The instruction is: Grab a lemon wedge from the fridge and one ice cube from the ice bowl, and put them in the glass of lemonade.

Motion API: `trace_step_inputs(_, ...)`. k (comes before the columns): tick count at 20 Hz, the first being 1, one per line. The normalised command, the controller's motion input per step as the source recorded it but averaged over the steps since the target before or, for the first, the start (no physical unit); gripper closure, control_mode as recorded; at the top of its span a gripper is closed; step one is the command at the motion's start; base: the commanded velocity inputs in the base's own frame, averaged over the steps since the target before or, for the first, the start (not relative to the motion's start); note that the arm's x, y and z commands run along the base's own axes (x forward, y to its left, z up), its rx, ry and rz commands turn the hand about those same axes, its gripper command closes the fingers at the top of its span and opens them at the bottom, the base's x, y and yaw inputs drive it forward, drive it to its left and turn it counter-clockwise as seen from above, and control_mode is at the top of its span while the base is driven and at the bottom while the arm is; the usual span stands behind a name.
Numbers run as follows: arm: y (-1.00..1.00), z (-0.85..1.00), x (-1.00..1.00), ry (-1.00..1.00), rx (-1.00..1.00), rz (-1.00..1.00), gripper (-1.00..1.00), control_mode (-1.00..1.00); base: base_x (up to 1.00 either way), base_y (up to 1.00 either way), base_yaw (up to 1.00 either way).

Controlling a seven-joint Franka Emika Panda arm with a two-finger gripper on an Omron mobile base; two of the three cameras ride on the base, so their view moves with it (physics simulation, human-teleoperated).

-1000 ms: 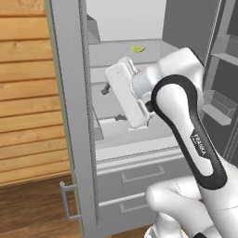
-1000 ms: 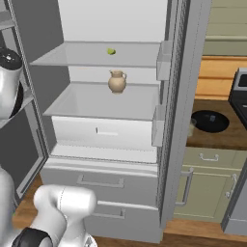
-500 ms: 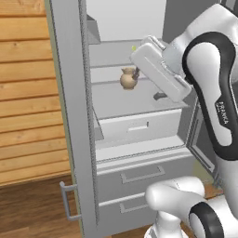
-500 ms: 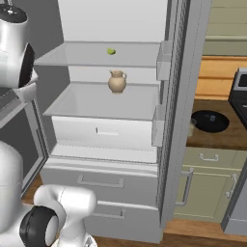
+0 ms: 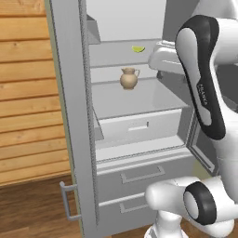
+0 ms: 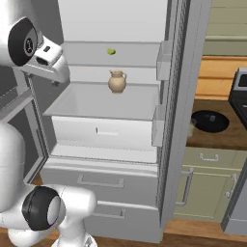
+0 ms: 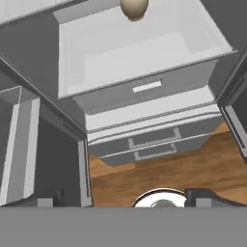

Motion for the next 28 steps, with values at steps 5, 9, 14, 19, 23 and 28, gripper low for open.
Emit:
trace_step_inputs(5,-0.30,-0.27,0.74,-0.17,-0.21,0.21,-1.00,-1.00,0.00,0.00,0.00)
trace_step_inputs(9,-0.65,-0.61,0.75,-0.16,-0.01,0.17,-1.00,-1.00,0.00,0.00,0.00)
trace_step_inputs(14,-0.52,-0.25,0.96,-0.06,0.00,0.13,-1.00,-1.00,0.00,0.00,0.00)
trace_step_inputs(19,-0.06,0.39,0.95,0.00,-0.07,0.10,-1.00,-1.00,0.00,0.00,0.00)
trace_step_inputs(23,0.00,0.77,0.83,-0.05,-0.09,0.06,-1.00,-1.00,0.00,0.00,0.00)
trace_step_inputs(28,-0.04,0.32,0.48,-0.01,-0.02,0.02,-1.00,-1.00,0.00,0.00,0.00)
